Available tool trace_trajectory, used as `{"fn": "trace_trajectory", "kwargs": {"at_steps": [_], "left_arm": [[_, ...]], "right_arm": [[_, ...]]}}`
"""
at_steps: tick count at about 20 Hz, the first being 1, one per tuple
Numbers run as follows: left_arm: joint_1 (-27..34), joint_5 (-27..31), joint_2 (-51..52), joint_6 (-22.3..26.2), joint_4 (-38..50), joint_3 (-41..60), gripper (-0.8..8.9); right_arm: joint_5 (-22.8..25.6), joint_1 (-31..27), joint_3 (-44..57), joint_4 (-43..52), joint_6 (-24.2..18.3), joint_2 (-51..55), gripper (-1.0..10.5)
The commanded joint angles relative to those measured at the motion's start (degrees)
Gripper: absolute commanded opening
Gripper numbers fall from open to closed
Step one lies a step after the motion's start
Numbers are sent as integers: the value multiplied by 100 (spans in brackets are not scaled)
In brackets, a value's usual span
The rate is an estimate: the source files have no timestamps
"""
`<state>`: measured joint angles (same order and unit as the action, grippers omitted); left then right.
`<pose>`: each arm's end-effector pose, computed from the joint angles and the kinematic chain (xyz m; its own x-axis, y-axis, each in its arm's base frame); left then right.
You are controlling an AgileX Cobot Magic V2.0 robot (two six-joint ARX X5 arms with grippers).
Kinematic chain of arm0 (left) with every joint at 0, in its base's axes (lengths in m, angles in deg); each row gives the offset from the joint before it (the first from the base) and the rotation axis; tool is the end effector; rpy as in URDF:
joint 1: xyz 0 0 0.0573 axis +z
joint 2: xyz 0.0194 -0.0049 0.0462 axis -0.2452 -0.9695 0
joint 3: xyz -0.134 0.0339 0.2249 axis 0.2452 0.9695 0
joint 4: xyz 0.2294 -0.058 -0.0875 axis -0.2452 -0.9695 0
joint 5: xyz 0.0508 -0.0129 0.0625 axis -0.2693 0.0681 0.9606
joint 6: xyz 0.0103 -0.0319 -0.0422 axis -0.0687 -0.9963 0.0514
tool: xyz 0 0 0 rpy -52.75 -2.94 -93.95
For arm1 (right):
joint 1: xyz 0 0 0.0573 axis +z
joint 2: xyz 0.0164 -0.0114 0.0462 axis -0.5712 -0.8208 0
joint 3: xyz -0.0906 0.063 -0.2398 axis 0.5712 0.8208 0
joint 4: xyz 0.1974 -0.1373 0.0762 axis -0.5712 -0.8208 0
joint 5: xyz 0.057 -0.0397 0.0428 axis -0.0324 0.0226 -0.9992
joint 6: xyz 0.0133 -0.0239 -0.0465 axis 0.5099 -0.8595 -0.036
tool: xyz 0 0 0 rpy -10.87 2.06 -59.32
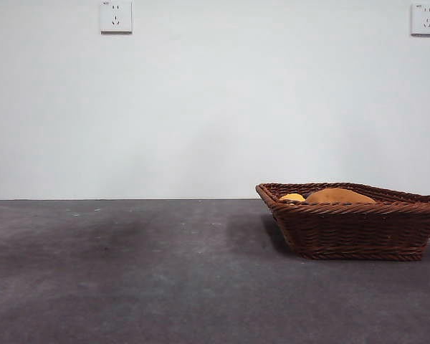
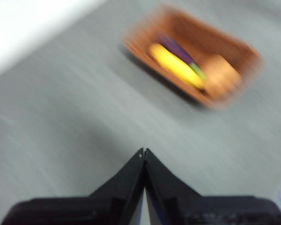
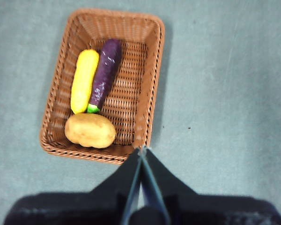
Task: Help me put the vegetables on the table into the basket
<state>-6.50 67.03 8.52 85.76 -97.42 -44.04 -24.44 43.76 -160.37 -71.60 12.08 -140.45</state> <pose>0.1358 -0.0579 0.3940 0.7261 -0.5021 -0.4698 0.6296 0.7602 0.1606 0.2069 0.0325 0.4341 0.5816 0.0908 -0.8084 -0.1248 0.9919 0.0216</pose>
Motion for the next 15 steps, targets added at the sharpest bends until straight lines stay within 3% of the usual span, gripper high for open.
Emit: {"fn": "trace_trajectory", "kwargs": {"at_steps": [1, 3, 5, 8, 10, 12, 15], "left_arm": [[424, -424, 938, 61, 2225, 2041, -3], [787, -553, 1773, -487, 3587, 3672, -3], [1200, -566, 2549, -1056, 4291, 4953, -3], [1639, -544, 3451, -1054, 4481, 6201, -3], [1797, -549, 3814, -1134, 4669, 6763, -3], [1832, -481, 4037, -1202, 4172, 6795, -3], [1829, 382, 4133, -1368, 4159, 6795, -3]], "right_arm": [[4, 4, 11, -114, 46, -127, 0], [4, 4, 9, -114, 46, -232, 0], [4, 4, 9, -111, 46, -293, 0], [7, 4, 9, -111, 46, -304, 0], [4, 4, 9, -111, 46, -304, 0], [4, 4, 9, -111, 46, -302, 0], [9, 4, 9, -48, 46, -304, 0]]}}
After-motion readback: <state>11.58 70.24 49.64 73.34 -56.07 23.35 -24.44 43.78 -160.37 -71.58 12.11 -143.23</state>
